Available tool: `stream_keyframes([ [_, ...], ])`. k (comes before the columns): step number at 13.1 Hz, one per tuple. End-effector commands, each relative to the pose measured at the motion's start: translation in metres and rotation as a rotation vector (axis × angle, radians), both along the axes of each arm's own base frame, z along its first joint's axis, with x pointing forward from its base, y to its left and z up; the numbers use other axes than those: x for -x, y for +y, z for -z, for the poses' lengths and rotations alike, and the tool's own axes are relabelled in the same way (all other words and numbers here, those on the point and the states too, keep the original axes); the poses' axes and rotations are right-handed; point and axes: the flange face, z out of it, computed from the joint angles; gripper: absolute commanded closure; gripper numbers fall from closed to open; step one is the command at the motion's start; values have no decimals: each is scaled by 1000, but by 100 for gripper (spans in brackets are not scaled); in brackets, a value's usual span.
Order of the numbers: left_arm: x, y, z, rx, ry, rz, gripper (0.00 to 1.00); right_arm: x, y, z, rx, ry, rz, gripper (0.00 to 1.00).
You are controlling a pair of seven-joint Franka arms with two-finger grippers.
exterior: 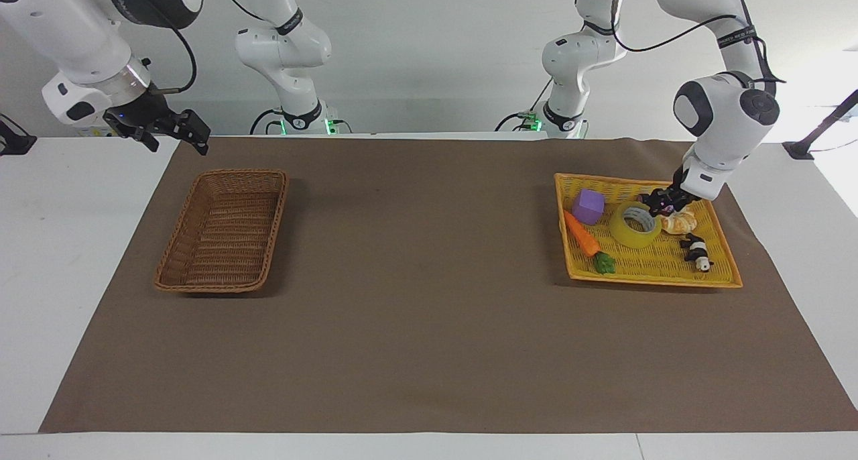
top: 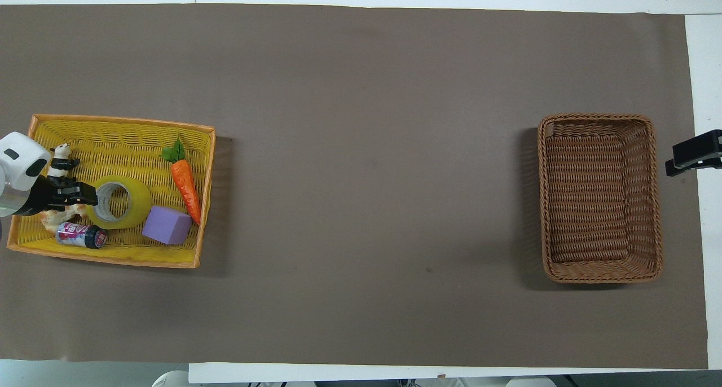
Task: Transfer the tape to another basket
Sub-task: 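Reach the left gripper down onto the yellow tape roll in the basket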
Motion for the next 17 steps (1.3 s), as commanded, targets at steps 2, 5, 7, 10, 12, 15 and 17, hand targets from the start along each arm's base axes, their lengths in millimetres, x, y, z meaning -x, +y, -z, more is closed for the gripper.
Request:
stream_keyframes([
  [2, 8, -3, 14, 12, 14, 62, 35, 7, 1, -1, -9, -9, -18, 1],
  [5, 10, -4, 25, 16, 31, 62, 37, 7, 1, -1, -9, -9, -18, 1],
  [7, 9, -3, 27, 16, 25, 64, 38, 7, 1, -1, -9, -9, -18, 1],
  [10, 9, -4, 27, 16, 24, 62, 42, 7, 1, -1, -9, -9, -18, 1],
  [12, 9, -6, 28, 16, 26, 67, 43, 7, 0, -1, -9, -9, -16, 1],
  [15, 11, -9, 29, 16, 29, 71, 43, 7, 0, -1, -8, -8, -18, 1],
  [17, 10, -13, 29, 16, 29, 78, 45, 7, 0, -1, -9, -9, -16, 1],
])
